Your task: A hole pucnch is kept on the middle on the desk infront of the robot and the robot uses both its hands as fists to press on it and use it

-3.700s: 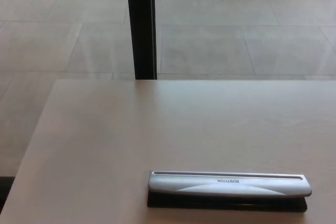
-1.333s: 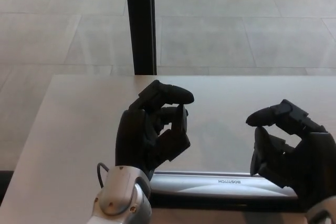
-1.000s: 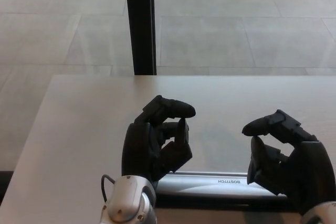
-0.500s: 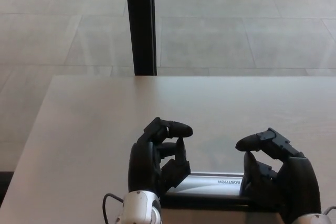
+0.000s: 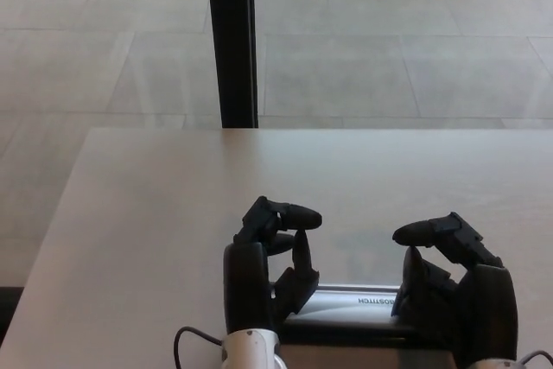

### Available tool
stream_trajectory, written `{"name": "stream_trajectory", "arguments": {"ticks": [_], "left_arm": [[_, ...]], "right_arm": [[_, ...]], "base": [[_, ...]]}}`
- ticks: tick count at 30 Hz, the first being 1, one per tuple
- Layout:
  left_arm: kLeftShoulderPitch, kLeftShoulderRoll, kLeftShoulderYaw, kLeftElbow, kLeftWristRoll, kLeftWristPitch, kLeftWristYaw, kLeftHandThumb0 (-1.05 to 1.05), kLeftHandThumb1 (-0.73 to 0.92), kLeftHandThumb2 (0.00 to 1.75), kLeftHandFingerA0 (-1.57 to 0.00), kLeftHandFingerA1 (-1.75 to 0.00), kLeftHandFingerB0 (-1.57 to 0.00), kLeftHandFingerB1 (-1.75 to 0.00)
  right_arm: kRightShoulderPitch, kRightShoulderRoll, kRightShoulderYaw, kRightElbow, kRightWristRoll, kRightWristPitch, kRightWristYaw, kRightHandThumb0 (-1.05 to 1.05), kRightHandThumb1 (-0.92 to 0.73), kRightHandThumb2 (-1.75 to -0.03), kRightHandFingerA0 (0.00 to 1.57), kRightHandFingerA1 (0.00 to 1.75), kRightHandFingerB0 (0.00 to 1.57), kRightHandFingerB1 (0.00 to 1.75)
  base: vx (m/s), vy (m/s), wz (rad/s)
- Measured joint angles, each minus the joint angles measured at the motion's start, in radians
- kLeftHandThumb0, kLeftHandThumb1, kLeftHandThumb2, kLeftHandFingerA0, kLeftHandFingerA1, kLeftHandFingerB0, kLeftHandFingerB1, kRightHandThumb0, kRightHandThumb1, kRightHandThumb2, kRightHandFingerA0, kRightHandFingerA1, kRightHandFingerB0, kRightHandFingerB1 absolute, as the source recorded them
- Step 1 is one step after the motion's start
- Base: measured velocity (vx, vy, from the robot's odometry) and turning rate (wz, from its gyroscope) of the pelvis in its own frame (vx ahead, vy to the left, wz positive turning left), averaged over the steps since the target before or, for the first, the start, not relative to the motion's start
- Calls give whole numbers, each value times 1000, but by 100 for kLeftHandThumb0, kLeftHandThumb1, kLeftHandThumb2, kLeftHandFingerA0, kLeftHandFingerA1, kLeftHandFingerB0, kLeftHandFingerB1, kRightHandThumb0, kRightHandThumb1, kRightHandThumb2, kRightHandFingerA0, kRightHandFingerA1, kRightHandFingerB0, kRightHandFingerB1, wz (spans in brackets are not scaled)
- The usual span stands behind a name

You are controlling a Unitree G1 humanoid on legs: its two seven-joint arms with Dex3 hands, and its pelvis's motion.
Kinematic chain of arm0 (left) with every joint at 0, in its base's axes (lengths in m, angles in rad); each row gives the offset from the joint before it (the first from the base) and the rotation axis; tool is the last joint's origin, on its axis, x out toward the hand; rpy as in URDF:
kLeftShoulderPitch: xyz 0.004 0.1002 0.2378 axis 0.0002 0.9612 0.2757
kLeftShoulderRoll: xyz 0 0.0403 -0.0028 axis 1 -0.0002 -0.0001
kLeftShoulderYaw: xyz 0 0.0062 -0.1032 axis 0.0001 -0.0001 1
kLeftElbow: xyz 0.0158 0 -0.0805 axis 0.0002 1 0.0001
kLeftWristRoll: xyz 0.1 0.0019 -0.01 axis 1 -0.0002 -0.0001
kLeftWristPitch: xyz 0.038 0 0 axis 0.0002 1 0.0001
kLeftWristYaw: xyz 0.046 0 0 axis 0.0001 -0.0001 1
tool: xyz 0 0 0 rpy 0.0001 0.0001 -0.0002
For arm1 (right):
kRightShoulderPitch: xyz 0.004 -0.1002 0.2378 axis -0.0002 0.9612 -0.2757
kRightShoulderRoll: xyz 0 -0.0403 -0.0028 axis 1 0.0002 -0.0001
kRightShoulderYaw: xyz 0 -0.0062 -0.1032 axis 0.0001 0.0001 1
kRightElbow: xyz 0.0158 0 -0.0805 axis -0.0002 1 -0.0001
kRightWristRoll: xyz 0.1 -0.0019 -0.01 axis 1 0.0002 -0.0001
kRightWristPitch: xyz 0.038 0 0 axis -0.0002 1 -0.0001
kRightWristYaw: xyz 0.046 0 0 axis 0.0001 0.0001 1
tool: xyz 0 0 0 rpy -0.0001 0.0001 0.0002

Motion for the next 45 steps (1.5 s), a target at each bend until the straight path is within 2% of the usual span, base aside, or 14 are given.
{"name": "stream_trajectory", "arguments": {"ticks": [9,16,18,19,20,21,22,24,31,35,37,42,44,45], "left_arm": [[-69,-15,-135,153,139,-75,143,-27,73,86,-73,-172,-63,-143],[-123,-37,-233,303,247,-111,256,-26,71,88,-71,-174,-58,-142],[-140,-43,-251,347,275,-118,284,-21,74,82,-71,-170,-59,-138],[-146,-45,-257,365,287,-118,296,-20,73,84,-72,-170,-59,-134],[-156,-50,-267,395,305,-118,313,-22,73,86,-71,-171,-59,-132],[-166,-54,-277,419,320,-118,328,-22,73,86,-71,-171,-59,-132],[-171,-56,-282,432,331,-118,338,-23,76,80,-74,-170,-62,-130],[-184,-63,-293,466,354,-118,360,-23,74,82,-76,-170,-65,-129],[-216,-80,-329,554,417,-118,412,-24,74,82,-71,-169,-59,-130],[-223,-86,-338,595,452,-118,436,-24,80,74,-71,-172,-58,-138],[-225,-88,-342,617,471,-118,448,-23,74,84,-70,-174,-58,-136],[-229,-94,-344,654,512,-119,474,-21,72,86,-71,-172,-57,-141],[-226,-99,-342,666,527,-121,483,-21,75,80,-71,-173,-57,-141],[-226,-100,-341,670,531,-124,486,-23,74,83,-68,-174,-54,-144]], "right_arm": [[-57,21,-33,165,-63,-166,-88,-46,-62,-84,95,157,85,142],[-102,21,-59,320,-117,-306,-164,-38,-60,-84,95,175,80,161],[-110,23,-69,363,-129,-342,-184,-38,-59,-84,111,173,77,147],[-114,24,-73,380,-133,-357,-191,-43,-50,-99,120,136,105,126],[-120,28,-83,404,-135,-380,-197,-42,-68,-69,90,171,80,156],[-124,29,-95,421,-128,-399,-191,-42,-68,-69,90,171,80,156],[-126,29,-104,429,-120,-410,-185,-47,-48,-95,120,136,89,113],[-130,29,-128,448,-103,-434,-174,-44,-68,-65,90,174,76,156],[-139,22,-129,523,-163,-506,-258,-43,-70,-67,92,175,79,151],[-137,18,-117,560,-207,-543,-318,-42,-65,-64,93,148,80,97],[-136,18,-115,582,-225,-562,-346,-45,-64,-66,92,163,83,115],[-138,23,-120,626,-239,-612,-388,-43,-67,-66,92,157,82,115],[-138,24,-120,638,-245,-630,-406,-41,-64,-65,93,151,78,90],[-137,26,-121,643,-245,-639,-407,-44,-65,-65,91,154,79,106]], "base": [[0,0,0],[0,0,0],[0,0,0],[0,0,0],[0,0,0],[0,0,0],[0,0,0],[0,0,0],[0,0,0],[0,0,0],[0,0,0],[0,0,0],[0,0,0],[0,0,0]]}}
